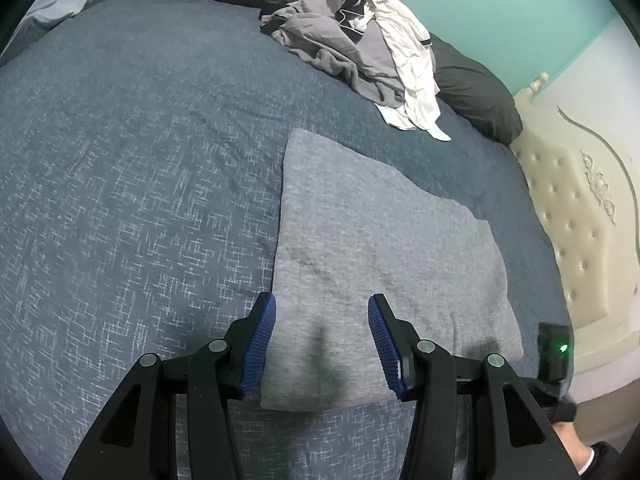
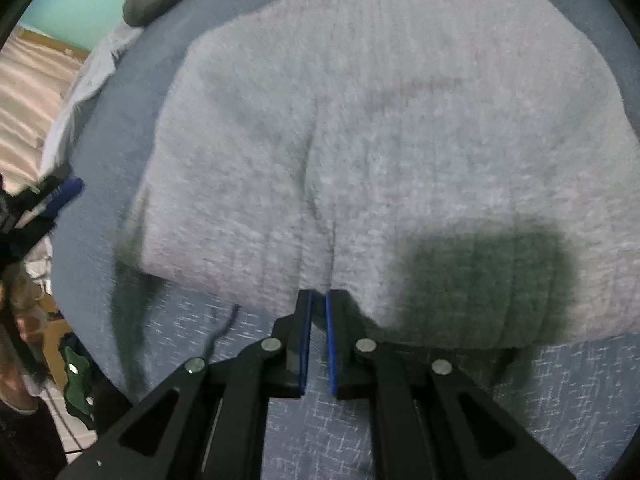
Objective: Fold clothes
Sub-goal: 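Sweep both open grippers over the folded grey sweater to flatten it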
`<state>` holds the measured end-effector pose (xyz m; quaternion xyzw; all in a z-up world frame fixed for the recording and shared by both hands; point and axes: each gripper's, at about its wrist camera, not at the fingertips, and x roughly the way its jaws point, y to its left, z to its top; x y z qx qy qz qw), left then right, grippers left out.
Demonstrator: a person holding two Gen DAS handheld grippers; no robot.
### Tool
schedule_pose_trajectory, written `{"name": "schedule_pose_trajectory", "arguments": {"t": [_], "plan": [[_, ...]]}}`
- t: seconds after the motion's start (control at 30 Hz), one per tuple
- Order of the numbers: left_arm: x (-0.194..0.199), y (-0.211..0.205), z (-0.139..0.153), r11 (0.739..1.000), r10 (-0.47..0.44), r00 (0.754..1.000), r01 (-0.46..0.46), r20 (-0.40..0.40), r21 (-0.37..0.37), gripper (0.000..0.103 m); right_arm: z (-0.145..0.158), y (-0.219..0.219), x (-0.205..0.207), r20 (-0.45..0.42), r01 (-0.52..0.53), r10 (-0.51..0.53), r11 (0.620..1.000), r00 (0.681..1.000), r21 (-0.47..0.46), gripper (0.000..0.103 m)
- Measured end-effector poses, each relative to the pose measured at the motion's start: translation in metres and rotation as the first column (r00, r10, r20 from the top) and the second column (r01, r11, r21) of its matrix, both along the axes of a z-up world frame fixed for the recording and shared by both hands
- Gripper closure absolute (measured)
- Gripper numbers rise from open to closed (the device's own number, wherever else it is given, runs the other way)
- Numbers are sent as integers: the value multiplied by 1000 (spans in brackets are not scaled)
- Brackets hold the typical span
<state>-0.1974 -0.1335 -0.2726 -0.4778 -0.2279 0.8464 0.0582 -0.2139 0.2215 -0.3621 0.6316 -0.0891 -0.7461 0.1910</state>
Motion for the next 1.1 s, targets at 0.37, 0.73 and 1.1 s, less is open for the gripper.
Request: {"name": "schedule_pose_trajectory", "arguments": {"t": [0.37, 0.73, 1.1], "plan": [[6, -9, -18, 1000, -15, 997, 14, 72, 2, 50, -8, 9, 1, 23, 14, -13, 1000, 1000, -17, 98], [13, -14, -45, 1000, -23, 990, 20, 141, 16, 48, 15, -4, -6, 25, -19, 20, 999, 999, -27, 98], [17, -11, -62, 997, -73, 980, 71, 186, 18, 48, 24, -3, -15, -14, -28, 27, 1000, 1000, -10, 98]]}}
